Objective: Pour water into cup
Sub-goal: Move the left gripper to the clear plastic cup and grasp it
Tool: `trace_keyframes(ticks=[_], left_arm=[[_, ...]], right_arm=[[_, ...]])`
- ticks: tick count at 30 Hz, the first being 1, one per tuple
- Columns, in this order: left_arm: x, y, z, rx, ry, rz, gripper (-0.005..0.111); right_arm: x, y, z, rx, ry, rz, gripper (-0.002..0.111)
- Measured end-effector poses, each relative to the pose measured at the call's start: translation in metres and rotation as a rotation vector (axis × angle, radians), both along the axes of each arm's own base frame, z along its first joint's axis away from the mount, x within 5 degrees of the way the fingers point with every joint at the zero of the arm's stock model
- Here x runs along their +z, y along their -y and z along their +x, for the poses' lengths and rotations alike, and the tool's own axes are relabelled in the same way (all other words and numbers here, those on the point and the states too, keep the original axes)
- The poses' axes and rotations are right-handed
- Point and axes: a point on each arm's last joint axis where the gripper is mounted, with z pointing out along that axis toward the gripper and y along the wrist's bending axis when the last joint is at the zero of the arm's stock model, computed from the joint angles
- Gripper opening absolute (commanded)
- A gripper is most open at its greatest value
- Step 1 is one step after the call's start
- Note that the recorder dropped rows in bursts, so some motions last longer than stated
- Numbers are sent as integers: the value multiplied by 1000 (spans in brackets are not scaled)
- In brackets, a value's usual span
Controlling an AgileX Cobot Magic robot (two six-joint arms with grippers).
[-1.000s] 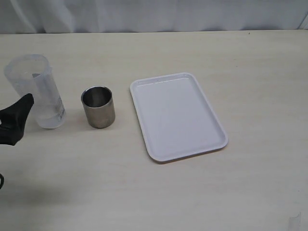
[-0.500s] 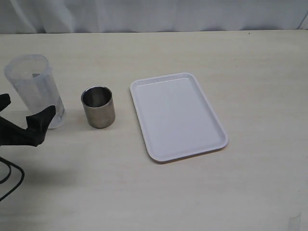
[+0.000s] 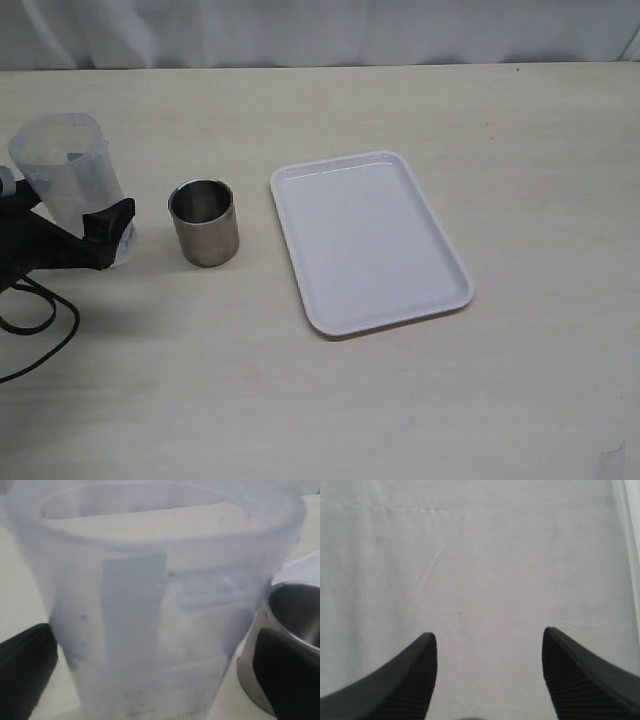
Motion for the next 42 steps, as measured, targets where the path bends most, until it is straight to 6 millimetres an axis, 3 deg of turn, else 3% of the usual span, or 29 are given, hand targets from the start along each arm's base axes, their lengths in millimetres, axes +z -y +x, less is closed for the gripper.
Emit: trace_keyframes(ticks=[9,17,32,35,42], left_arm=[[6,2,14,-21,49,0,105],[-7,3,21,-26,20,-3,105],[-2,1,33,-6,58,-8,103],[-2,1,33,-6,58,-8,80],[-3,2,33,-16,58,-7,4]], right_arm=[[0,0,0,0,-2,0,59],[0,0,0,0,-4,0,59],[-1,0,0,-1,-10,0,58],[-1,0,0,-1,-10,0,59],[-1,-2,0,5,-9,-39,59]])
